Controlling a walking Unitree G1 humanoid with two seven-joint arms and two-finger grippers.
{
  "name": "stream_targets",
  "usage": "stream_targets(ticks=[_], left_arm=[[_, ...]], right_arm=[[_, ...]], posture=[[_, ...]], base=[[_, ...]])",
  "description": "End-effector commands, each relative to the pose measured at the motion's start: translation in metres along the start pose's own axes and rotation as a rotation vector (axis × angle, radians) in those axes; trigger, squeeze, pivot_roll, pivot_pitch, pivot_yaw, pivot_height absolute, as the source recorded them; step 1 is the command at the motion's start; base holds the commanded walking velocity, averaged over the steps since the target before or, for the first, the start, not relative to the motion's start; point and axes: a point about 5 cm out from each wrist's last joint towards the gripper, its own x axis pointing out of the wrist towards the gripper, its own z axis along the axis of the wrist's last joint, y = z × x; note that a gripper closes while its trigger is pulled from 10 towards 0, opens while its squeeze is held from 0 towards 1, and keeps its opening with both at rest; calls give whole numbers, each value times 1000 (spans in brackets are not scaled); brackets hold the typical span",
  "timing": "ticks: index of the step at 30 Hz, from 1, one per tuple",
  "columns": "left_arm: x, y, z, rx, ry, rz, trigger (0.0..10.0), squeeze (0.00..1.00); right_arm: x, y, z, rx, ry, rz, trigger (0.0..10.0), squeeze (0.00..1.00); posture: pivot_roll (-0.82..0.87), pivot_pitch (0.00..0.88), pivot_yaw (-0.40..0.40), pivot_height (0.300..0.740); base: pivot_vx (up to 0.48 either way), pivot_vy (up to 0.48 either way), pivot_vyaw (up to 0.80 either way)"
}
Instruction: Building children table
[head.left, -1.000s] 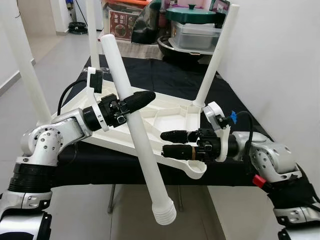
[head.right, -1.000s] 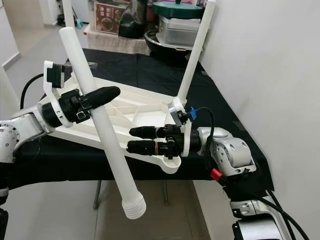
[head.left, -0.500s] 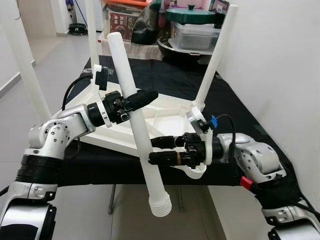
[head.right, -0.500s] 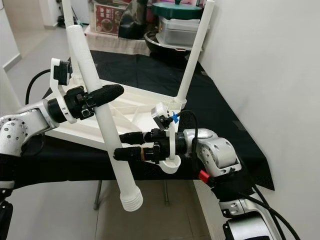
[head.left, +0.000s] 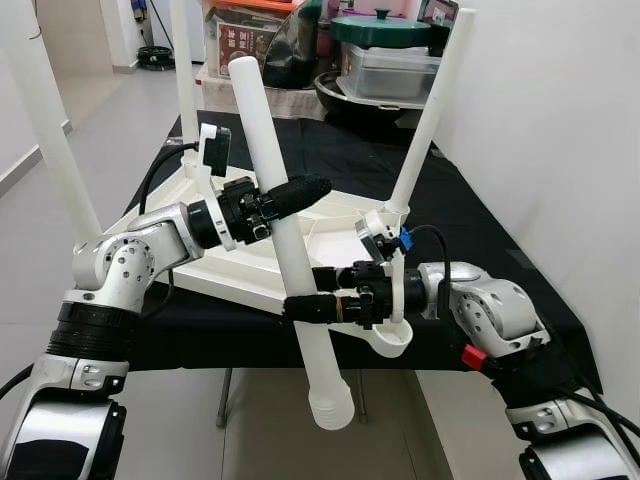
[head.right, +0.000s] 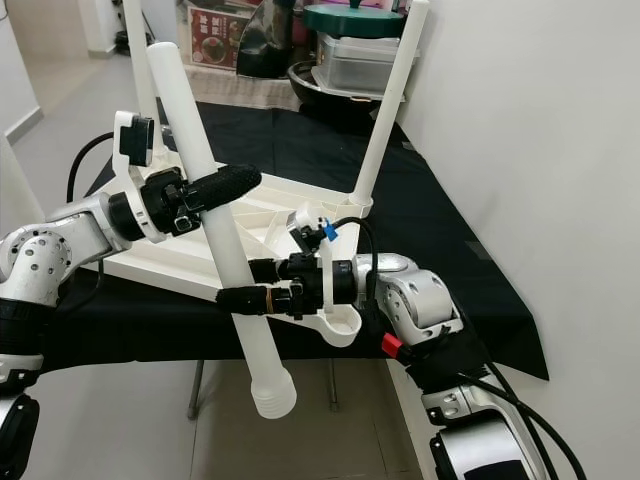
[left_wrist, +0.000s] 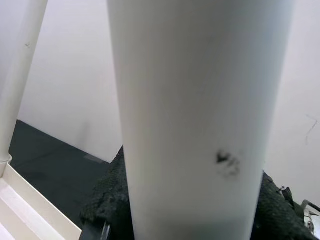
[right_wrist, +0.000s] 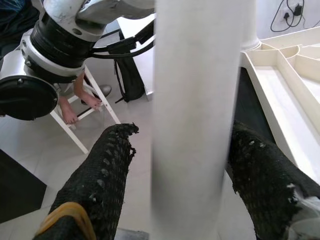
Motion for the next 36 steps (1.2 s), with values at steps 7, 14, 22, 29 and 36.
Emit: stream_targets(ticks=[7, 14, 22, 29, 36], left_arm=[[11, 0, 7, 30, -22, -22, 10000, 0], [15, -1, 9, 35, -33, -35, 10000, 0], [19, -1, 8, 37, -36, -44, 10000, 0], [21, -1, 7, 37, -37, -49, 10000, 0], [22, -2, 9, 42, -46, -51, 10000, 0]], right_arm=[[13, 7, -5, -3, 15, 29, 10000, 0], [21, 3, -8, 10, 16, 15, 10000, 0], [27, 3, -10, 19, 28, 16, 10000, 0], [30, 2, -9, 17, 26, 12, 10000, 0], [36, 4, -5, 6, 23, 28, 10000, 0]], posture=[[85, 8, -88, 740], [84, 10, -90, 740], [78, 10, -90, 740], [76, 11, -91, 740], [76, 10, -93, 740]], base=[[0, 0, 0], [0, 0, 0], [0, 0, 0], [0, 0, 0], [0, 0, 0]])
